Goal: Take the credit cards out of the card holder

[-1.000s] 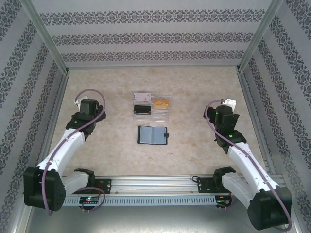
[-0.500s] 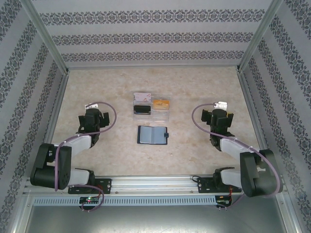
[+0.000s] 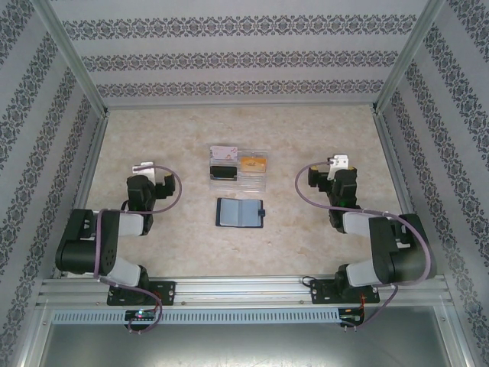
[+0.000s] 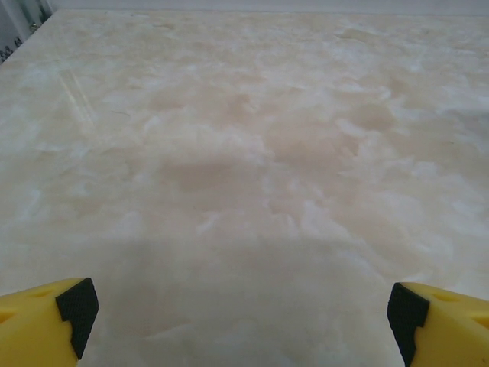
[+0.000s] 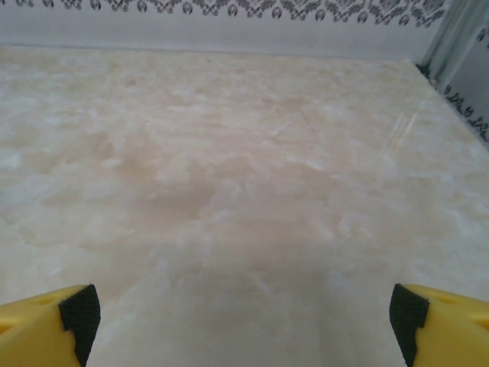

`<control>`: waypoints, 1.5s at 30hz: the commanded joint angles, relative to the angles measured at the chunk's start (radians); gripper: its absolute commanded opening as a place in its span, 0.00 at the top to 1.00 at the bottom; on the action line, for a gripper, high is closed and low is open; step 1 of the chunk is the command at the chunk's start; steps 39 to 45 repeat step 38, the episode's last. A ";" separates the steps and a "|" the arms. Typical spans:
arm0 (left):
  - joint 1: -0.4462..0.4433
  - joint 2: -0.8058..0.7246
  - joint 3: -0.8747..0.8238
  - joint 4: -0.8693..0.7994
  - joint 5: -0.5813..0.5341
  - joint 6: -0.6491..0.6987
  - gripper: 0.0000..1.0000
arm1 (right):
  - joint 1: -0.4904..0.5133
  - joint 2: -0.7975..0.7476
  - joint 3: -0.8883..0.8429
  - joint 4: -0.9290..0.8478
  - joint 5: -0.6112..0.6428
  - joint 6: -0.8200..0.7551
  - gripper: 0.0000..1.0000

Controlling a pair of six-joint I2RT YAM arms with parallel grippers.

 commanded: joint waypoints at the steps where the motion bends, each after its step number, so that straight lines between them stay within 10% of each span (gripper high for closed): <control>1: 0.008 0.042 0.011 0.104 0.014 0.014 0.01 | -0.022 0.032 0.014 0.076 -0.046 -0.003 0.02; 45: -0.015 0.047 0.073 -0.012 -0.012 0.035 0.01 | -0.046 0.051 0.019 0.084 -0.065 0.020 0.02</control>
